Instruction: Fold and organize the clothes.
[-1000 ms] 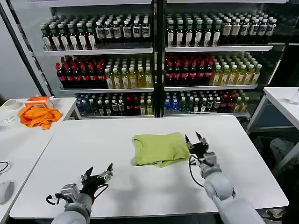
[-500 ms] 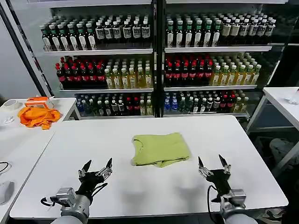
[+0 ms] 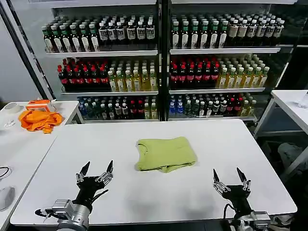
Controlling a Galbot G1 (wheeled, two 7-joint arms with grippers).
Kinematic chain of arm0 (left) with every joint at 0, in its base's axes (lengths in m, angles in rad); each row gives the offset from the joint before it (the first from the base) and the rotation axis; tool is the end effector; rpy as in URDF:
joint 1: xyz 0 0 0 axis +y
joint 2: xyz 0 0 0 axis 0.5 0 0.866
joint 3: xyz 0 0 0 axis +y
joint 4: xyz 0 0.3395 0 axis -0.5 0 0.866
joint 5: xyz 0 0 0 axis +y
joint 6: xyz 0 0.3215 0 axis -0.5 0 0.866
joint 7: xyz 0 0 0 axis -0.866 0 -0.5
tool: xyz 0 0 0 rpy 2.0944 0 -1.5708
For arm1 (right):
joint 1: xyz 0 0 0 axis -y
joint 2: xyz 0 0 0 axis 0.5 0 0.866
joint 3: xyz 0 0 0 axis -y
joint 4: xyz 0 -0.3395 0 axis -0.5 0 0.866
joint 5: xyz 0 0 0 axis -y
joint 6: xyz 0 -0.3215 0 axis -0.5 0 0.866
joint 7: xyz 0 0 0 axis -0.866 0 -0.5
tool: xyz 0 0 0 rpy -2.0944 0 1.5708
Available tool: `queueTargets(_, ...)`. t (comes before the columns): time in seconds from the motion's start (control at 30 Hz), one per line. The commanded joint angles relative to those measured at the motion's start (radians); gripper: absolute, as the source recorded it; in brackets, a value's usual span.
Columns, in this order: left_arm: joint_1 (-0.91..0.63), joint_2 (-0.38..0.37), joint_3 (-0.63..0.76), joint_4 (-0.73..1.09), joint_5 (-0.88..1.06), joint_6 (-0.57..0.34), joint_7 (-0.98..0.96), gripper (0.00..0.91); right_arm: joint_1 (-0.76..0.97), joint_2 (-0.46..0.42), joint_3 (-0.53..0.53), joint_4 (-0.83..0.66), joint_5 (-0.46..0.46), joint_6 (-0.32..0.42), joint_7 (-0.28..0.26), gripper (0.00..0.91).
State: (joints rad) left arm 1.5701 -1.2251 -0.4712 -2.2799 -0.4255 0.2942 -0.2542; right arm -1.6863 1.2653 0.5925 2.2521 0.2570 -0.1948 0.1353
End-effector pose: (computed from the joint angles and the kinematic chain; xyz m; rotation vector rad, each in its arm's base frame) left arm 0.1478 0.0321 -0.2315 -0.0628 -2.9511 0.1553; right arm 0.1251 -0.0576 -0.2493 0.0005 -2.9841 0.0758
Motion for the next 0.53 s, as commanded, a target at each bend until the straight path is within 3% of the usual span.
queueTargets(0.03, 0.034, 0.009, -0.001, -0.041, 0.028, -0.021, 0.005, 0.907, -0.065, 0.028, 0.038, 0.087, -0.054, 0.021, -0.046, 0.907)
queueTargets(0.37, 0.047, 0.018, 0.000, -0.062, 0.027, -0.024, 0.009, 0.907, -0.058, 0.042, 0.030, 0.088, -0.077, 0.052, -0.047, 0.907)
queueTargets(0.53, 0.047, 0.021, -0.006, -0.065, 0.025, -0.025, 0.012, 0.907, -0.052, 0.053, 0.005, 0.091, -0.050, 0.040, -0.093, 0.907)
